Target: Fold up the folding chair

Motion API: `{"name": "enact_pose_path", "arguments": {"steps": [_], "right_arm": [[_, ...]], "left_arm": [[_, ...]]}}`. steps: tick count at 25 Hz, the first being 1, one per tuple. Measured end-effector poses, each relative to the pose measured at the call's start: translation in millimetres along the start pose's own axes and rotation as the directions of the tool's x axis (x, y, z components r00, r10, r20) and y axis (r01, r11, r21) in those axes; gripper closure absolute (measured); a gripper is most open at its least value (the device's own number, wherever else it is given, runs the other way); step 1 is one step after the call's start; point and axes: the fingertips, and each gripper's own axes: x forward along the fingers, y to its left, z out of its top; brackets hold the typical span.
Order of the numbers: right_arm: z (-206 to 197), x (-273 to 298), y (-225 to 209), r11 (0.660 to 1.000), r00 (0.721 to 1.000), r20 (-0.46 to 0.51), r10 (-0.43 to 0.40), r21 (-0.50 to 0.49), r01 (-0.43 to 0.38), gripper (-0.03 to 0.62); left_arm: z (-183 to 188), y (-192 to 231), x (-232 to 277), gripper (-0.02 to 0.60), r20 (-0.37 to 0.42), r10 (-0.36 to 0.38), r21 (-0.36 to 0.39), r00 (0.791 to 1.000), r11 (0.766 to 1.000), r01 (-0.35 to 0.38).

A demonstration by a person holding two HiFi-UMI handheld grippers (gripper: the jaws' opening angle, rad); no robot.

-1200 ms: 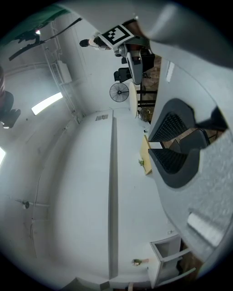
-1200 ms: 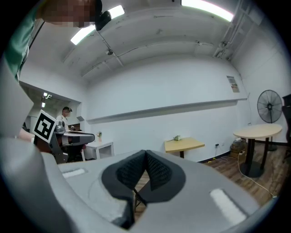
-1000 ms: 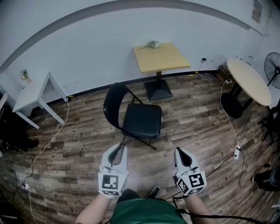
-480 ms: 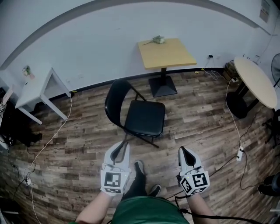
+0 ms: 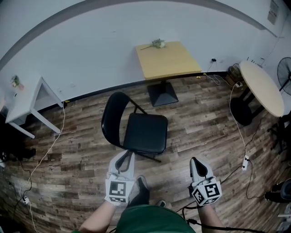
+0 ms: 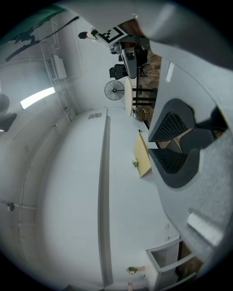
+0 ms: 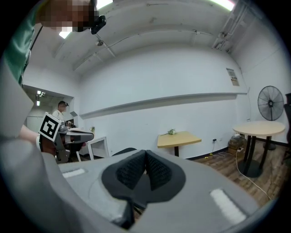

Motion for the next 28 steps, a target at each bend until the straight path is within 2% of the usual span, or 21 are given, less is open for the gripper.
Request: {"name": "enact_pose_path", "arguments": {"steps": [2, 5, 7, 9, 13, 16, 22, 28], "right_arm": [[1.1, 22.5, -1.9, 1.000, 1.000, -0.013, -0.006, -0.009, 0.006, 0.592], [1.5, 53.7, -17.9, 0.997, 0.995, -0.060, -0.077, -0.020, 0.075, 0.592], [0.3, 71.1, -28.7, 0.993, 0.989, -0.089, -0.117, -0.009, 0.117, 0.592], [0.6, 86.1, -33.8, 0.992, 0.988, -0.092, -0.124, 0.013, 0.126, 0.591], [11.3, 111.1, -32.4, 0.994, 0.997, -0.023, -0.080, 0.071, 0.082, 0.592], [10.3, 133.9, -34.5, 0.996, 0.999, -0.017, -0.033, 0.087, 0.035, 0.592], [-28.3, 177.2, -66.2, 0.989, 0.994, -0.104, 0.027, 0.145, -0.012, 0.592], [-70.3, 239.4, -110.8, 0.967, 0.975, -0.195, 0.105, 0.251, -0.054, 0.591]], "left_arm": [[-3.7, 18.9, 19.9, 0.528, -0.006, -0.008, -0.006, 1.000, 1.000, 0.008], [-8.3, 44.8, 51.1, 0.528, -0.016, -0.023, -0.014, 1.000, 1.000, 0.023], [-12.4, 58.2, 67.7, 0.528, -0.022, -0.038, -0.015, 0.999, 0.999, 0.038], [-15.3, 69.1, 78.8, 0.528, -0.022, -0.053, -0.015, 0.998, 0.998, 0.053], [-21.0, 90.1, 95.5, 0.528, -0.033, -0.066, -0.012, 0.997, 0.998, 0.065], [-28.0, 104.8, 110.6, 0.528, -0.057, -0.060, -0.015, 0.997, 0.998, 0.059], [-39.1, 118.3, 141.8, 0.528, -0.091, -0.017, -0.012, 0.996, 1.000, 0.016], [-42.7, 141.0, 177.0, 0.528, -0.156, 0.096, -0.011, 0.983, 0.995, -0.099]]}}
